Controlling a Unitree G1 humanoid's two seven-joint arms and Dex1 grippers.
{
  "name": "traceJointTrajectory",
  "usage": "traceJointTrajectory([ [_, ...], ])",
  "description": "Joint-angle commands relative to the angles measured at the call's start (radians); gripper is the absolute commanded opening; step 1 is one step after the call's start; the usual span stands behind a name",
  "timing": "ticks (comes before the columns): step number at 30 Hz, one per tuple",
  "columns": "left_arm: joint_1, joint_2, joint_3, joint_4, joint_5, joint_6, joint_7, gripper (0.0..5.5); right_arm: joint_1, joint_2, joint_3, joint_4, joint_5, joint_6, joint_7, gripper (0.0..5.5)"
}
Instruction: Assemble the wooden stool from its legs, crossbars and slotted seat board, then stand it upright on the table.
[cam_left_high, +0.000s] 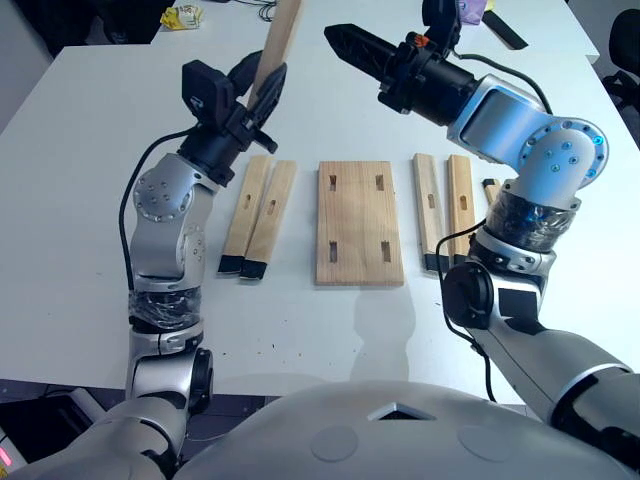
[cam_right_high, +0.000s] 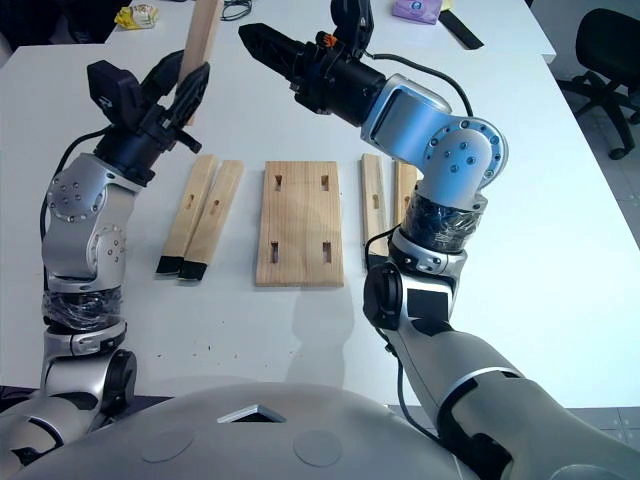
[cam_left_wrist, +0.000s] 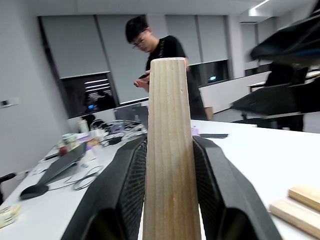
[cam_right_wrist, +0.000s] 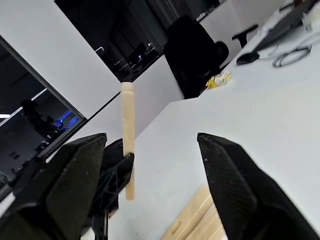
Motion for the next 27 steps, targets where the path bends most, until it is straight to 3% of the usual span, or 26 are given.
traceJointTrajectory([
  [1,0.008,-0.023,-0.035,-0.037,-0.014,-0.006,-0.003,1.32,-0.016,0.030,0.004,0.001,0.034,0.025,-0.043,3.34],
  [11,0.064,-0.053,-0.097,-0.133,-0.053,0.051,0.004,1.32,0.005,0.070,0.053,0.000,0.039,-0.033,-0.065,3.34],
  [27,0.038,-0.077,-0.091,-0.100,-0.028,0.011,0.042,1.32,0.040,0.113,0.057,-0.012,0.102,-0.092,-0.194,1.04],
])
